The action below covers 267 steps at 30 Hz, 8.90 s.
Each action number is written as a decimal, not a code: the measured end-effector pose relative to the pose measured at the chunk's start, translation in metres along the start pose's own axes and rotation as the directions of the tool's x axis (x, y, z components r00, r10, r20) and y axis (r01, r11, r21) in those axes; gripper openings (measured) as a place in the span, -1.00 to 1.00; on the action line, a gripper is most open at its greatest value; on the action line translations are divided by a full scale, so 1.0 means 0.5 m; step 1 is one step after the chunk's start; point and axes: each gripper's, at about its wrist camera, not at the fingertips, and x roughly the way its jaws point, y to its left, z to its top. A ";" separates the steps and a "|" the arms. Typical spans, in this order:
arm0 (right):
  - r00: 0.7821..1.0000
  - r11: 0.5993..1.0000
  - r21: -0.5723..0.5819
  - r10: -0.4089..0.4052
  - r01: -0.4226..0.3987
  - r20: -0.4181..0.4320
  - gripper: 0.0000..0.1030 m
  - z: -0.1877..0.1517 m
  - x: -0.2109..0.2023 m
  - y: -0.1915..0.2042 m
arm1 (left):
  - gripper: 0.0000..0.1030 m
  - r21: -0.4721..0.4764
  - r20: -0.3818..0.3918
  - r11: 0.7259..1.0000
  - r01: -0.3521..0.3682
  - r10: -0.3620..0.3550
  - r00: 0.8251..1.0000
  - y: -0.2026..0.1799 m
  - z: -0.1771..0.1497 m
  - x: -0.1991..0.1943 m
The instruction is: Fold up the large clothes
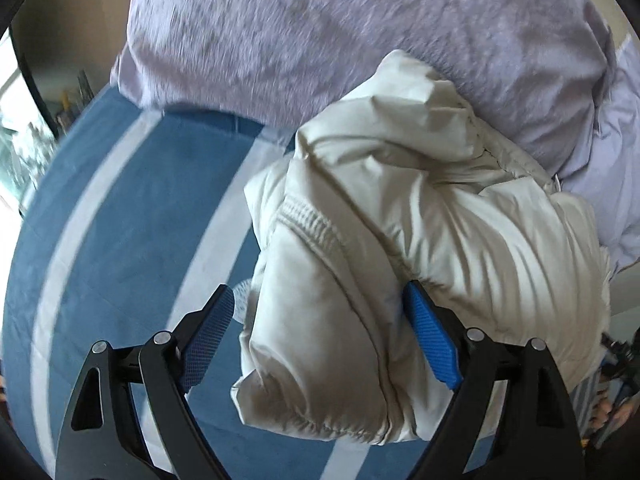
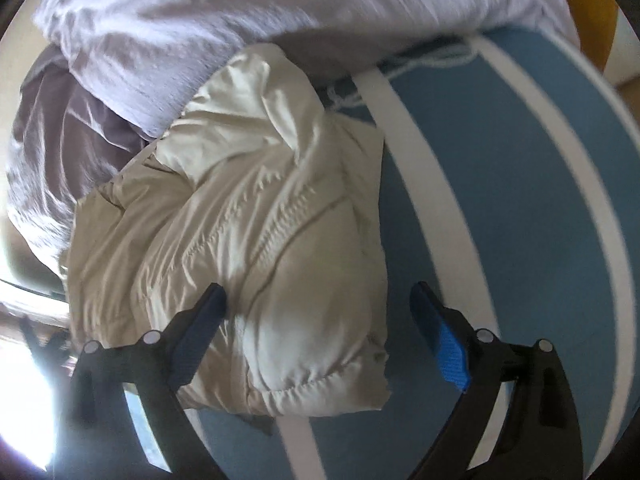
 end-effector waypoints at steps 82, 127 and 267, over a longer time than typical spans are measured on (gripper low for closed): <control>0.958 0.835 -0.480 -0.182 0.271 0.224 0.36 -0.342 -0.077 0.335 | 0.80 -0.186 0.024 0.982 0.035 -0.031 0.999 0.227 -0.247 -0.119; 0.928 0.770 -0.517 -0.312 0.374 0.206 0.66 -0.373 0.050 0.346 | 0.62 -0.275 0.018 0.951 0.139 -0.139 0.990 0.247 -0.270 -0.081; 0.941 0.952 -0.267 -0.056 0.152 0.335 0.35 -0.246 -0.296 -0.011 | 0.55 0.452 0.094 0.892 -0.015 -0.031 0.995 -0.662 -0.601 -0.100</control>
